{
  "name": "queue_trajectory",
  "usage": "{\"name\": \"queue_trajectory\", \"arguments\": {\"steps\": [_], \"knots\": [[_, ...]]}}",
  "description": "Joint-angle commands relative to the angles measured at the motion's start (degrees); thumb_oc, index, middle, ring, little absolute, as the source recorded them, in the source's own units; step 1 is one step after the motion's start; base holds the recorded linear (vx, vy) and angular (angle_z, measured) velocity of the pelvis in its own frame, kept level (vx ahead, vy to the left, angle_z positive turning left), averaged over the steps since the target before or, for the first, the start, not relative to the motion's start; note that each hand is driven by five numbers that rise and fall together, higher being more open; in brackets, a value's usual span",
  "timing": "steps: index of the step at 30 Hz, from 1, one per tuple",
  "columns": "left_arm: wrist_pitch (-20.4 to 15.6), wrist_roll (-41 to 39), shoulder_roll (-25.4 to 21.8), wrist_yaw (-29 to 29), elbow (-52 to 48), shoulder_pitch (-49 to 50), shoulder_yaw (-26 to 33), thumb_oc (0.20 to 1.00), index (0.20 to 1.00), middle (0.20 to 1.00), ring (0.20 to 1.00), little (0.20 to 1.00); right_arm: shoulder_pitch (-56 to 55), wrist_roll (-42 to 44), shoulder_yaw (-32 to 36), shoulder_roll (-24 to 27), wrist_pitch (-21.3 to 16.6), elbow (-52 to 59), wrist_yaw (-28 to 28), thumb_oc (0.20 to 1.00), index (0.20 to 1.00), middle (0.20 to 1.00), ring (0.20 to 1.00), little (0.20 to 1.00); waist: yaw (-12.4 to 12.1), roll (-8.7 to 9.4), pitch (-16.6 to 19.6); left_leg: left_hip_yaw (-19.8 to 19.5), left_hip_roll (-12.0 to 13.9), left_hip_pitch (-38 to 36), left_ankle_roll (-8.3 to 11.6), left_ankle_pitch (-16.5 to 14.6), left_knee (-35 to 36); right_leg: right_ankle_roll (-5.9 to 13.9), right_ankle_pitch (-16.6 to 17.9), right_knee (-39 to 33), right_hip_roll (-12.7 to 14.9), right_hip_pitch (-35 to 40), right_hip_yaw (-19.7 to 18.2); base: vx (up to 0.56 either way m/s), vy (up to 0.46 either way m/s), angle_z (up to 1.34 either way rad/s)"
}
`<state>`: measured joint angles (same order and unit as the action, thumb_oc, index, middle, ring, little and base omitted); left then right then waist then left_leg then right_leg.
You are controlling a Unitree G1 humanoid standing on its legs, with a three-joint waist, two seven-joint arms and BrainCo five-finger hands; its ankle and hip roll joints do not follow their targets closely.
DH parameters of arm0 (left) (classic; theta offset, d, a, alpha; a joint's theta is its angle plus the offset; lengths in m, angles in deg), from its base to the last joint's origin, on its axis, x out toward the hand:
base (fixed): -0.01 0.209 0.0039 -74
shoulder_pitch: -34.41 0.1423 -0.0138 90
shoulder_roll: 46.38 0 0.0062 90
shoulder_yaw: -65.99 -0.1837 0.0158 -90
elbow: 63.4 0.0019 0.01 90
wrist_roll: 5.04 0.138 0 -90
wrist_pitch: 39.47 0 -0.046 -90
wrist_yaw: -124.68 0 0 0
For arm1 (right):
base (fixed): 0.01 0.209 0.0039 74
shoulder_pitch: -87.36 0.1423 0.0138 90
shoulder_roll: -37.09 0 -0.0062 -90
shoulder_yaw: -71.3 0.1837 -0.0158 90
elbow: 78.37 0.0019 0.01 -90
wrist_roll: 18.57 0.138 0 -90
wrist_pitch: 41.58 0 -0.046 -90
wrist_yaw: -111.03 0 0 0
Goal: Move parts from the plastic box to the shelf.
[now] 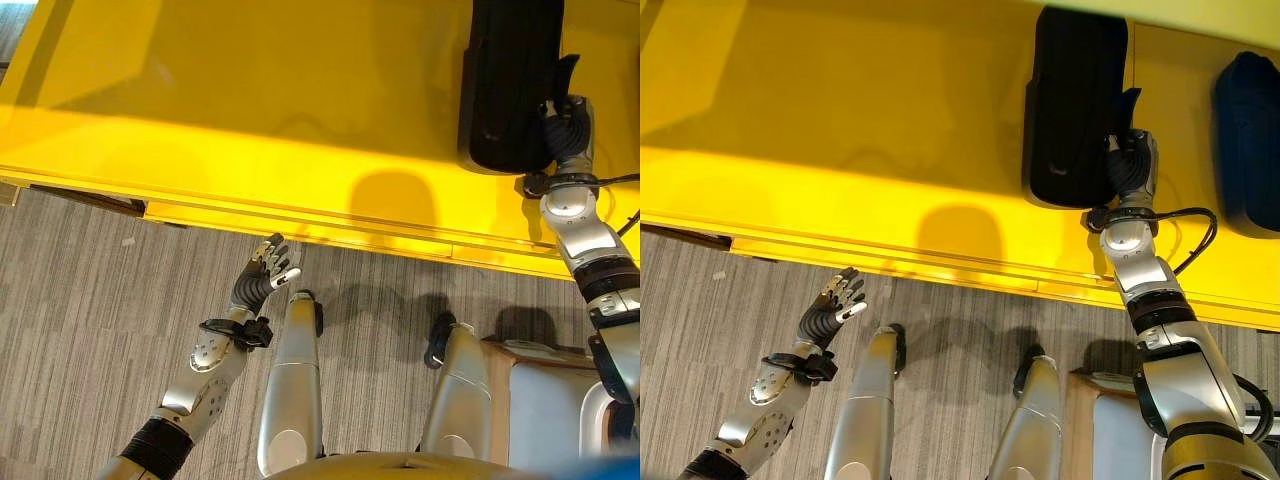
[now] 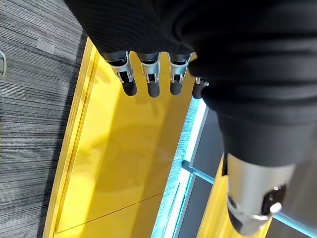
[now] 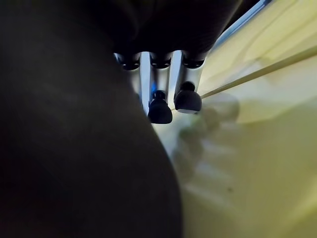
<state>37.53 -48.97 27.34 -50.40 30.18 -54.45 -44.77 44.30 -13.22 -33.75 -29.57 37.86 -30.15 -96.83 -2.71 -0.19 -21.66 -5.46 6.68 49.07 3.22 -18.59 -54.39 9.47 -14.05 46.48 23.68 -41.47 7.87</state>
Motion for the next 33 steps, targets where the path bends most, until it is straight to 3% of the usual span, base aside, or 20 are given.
{"name": "queue_trajectory", "arguments": {"steps": [1, 21, 33], "knots": [[-3.0, 0.07, -1.28, -1.03, -2.78, 1.14, 0.29, 1.0, 1.0, 1.0, 1.0, 1.0, -5.56, 3.6, 0.4, -1.75, 0.33, -4.62, 0.93, 1.0, 1.0, 1.0, 1.0, 1.0, -1.44, -1.1, 0.88, 0.02, -0.19, 1.85, -0.64, 0.92, 0.45, -4.49, -2.88, 7.55, -2.79, -4.59, 0.5, 0.0, 0.0, 0.0], [-2.66, 0.26, -0.88, -1.36, -3.4, 2.42, 1.98, 1.0, 1.0, 1.0, 1.0, 1.0, -11.28, 2.36, 7.16, -0.83, -1.81, 10.48, -1.05, 1.0, 1.0, 1.0, 1.0, 1.0, -1.0, -0.51, 1.19, 0.11, -0.31, 2.0, -0.99, 0.7, 0.42, -4.23, -2.82, 7.66, -2.75, -4.73, 0.19, 0.0, 0.0, 0.0], [-2.39, 0.59, -0.11, -1.36, -3.5, 3.12, 2.73, 1.0, 1.0, 1.0, 1.0, 1.0, -21.1, 5.87, 13.19, -4.15, -4.84, 21.48, 0.0, 1.0, 1.0, 1.0, 1.0, 1.0, 0.1, -0.08, 1.75, 0.06, -0.07, 2.39, -1.01, 0.78, 0.34, -4.17, -2.66, 7.58, -2.89, -5.21, -0.03, 0.0, 0.0, 0.0]]}}
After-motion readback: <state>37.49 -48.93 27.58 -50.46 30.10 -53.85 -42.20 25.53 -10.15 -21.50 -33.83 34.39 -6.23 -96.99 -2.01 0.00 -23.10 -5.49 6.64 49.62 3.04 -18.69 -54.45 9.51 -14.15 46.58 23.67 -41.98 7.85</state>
